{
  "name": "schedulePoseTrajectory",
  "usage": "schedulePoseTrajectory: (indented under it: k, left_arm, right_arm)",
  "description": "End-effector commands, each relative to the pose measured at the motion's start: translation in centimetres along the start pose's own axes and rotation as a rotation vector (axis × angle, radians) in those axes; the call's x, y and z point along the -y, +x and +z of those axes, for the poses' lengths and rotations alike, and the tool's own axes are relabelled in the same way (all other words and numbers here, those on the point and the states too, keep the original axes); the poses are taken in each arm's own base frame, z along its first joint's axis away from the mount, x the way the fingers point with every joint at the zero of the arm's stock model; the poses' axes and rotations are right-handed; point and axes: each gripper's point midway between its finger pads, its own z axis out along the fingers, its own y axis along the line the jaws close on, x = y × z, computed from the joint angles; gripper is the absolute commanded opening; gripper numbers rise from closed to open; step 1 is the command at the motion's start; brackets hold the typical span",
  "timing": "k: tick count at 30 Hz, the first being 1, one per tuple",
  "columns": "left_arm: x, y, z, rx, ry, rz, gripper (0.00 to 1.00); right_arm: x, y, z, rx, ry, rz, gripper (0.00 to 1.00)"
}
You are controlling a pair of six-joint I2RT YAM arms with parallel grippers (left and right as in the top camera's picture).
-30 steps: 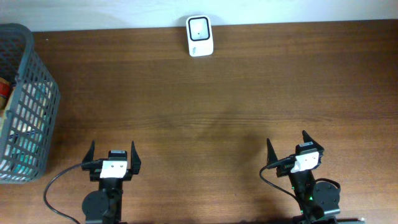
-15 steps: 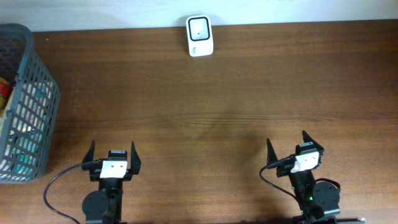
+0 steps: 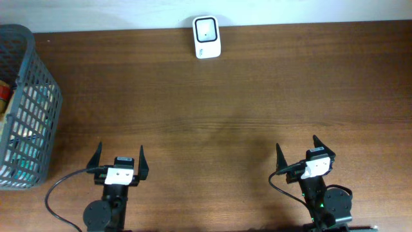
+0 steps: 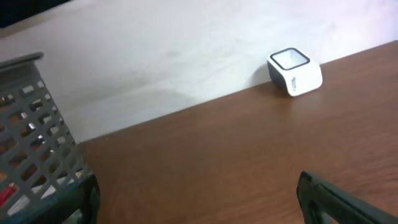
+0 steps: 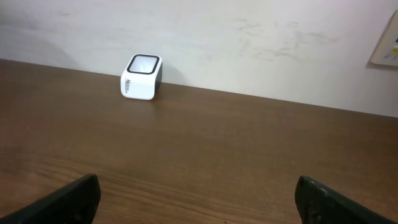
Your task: Scan the item barcode
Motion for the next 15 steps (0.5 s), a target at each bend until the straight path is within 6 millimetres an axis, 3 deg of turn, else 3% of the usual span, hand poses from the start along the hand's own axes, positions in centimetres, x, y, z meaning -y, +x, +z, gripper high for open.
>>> schedulePoseTrajectory:
  k: [1,3,5,8,11,15]
  left_arm:
    - [-0.7,-4.3,-0.3,0.016,0.034,-0.01,0.99]
    - [-0.8,-6.6,0.5,-0.028,0.087,-0.014,0.99]
    - [-0.5,-9.9,2.6,-0.088,0.181,-0.059,0.99]
    - [0.6,-12.5,5.4,-0.202,0.334,-0.11,0.99]
    - [0.7,-12.8,8.7,-0.478,0.412,-0.195,0.99]
    - [1.8,-13.8,11.2,-0.735,0.56,-0.281,0.99]
  right_arm:
    - [0.3,0.3,0.0,-0.005,0.014,0.012,0.99]
    - [0.3,0.3,0.0,-0.005,0.014,0.012,0.99]
    - [0.3,0.3,0.0,-0.006,0.014,0.012,0.99]
    - [0.3,0.3,0.0,-0.005,0.014,0.012,0.99]
    - [0.3,0.3,0.0,-0.005,0.014,0.012,0.98]
    - [0.3,0.3,0.0,-0.006,0.014,0.012,0.99]
